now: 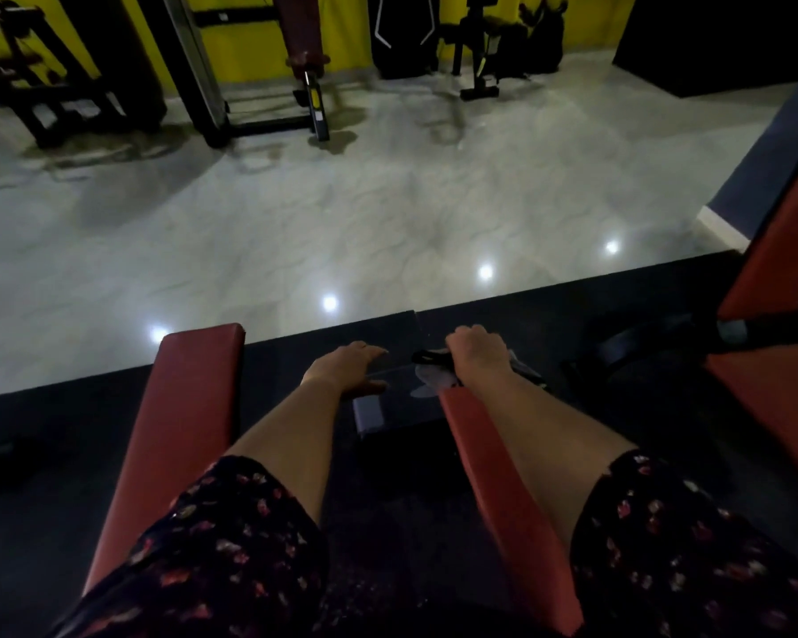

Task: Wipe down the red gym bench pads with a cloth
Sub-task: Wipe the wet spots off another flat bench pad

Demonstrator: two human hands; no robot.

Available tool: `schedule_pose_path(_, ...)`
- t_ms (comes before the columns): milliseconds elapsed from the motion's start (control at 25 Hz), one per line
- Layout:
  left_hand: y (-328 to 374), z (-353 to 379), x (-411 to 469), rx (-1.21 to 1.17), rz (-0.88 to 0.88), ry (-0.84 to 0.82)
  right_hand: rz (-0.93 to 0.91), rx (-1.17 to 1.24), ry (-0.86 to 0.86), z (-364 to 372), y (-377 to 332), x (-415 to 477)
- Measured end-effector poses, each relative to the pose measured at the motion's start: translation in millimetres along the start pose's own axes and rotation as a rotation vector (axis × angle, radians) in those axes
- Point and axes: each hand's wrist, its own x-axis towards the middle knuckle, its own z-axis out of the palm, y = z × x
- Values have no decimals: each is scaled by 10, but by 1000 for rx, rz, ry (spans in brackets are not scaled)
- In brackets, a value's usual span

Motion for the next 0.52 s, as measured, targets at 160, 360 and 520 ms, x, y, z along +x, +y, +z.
schedule_pose_path(160,-196,-156,641,27,58,-27,89,-2,5,97,146,503)
schedule_pose_path(360,-195,-278,1480,77,163,-116,279,-23,-41,172,456,1036)
schedule_pose_path(520,-101,-325,2079,107,224,-144,448,45,-83,283,532,1351)
